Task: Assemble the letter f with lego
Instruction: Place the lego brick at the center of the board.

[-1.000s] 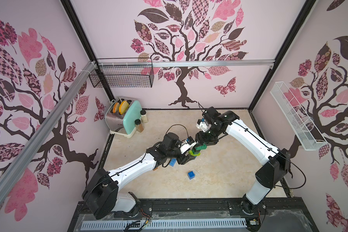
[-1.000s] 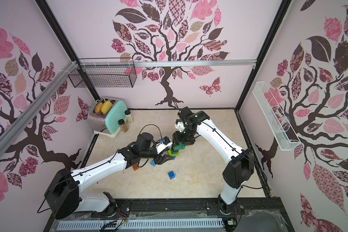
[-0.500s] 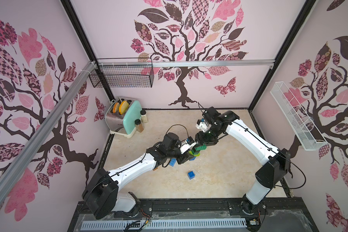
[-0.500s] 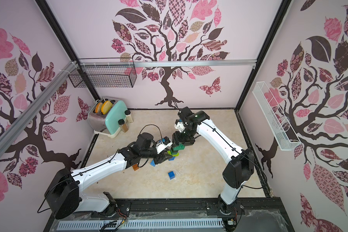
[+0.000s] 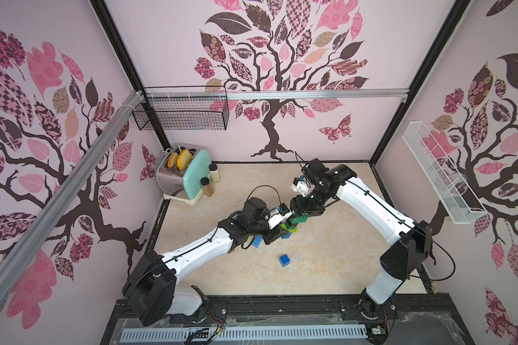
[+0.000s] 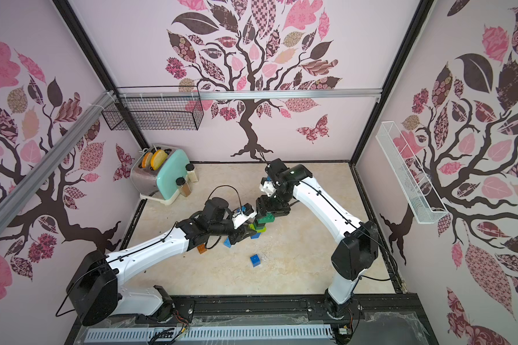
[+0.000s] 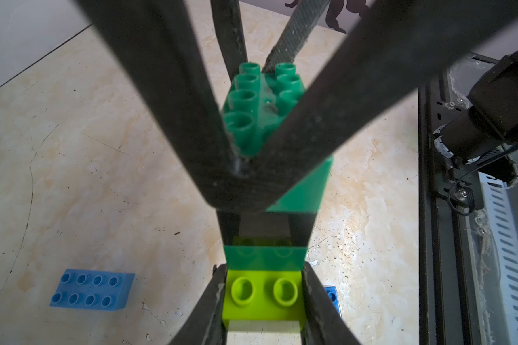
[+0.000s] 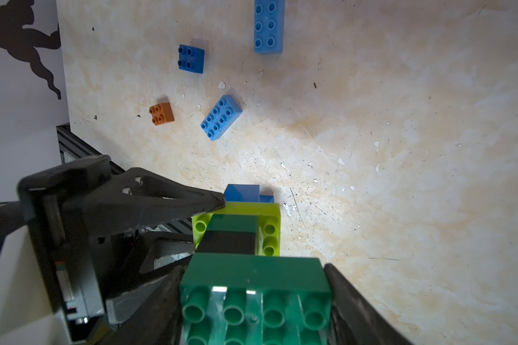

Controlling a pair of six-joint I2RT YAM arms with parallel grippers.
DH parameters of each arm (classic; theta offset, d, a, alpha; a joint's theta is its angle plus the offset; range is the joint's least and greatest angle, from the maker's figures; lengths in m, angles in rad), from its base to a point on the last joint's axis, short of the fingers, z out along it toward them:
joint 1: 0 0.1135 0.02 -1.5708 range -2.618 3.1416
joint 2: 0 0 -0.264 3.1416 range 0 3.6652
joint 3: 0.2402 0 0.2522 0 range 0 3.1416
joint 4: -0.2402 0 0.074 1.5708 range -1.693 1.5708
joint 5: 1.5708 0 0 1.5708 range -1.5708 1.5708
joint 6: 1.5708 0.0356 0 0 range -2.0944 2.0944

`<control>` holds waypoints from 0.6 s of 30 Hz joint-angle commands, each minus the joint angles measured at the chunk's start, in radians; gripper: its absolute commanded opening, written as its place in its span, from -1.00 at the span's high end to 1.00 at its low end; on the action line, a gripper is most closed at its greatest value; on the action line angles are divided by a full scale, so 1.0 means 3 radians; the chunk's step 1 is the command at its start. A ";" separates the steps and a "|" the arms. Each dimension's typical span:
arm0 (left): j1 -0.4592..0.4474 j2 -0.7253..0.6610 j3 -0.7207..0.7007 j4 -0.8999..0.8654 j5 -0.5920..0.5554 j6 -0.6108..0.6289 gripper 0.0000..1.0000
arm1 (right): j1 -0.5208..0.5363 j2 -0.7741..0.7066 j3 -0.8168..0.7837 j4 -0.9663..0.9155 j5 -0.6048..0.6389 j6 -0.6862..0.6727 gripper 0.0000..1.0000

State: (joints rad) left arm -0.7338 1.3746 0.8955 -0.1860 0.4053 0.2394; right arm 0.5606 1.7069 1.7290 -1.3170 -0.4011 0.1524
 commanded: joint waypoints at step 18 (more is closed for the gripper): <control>0.0028 0.0579 0.0473 -0.0043 0.0579 -0.0641 0.28 | -0.0820 -0.0262 0.0292 0.0302 0.1018 0.0469 -0.99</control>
State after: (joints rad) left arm -0.7311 1.5078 0.9821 -0.2199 0.4957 0.1257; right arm 0.3321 1.6894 1.7943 -1.2362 -0.1951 0.2703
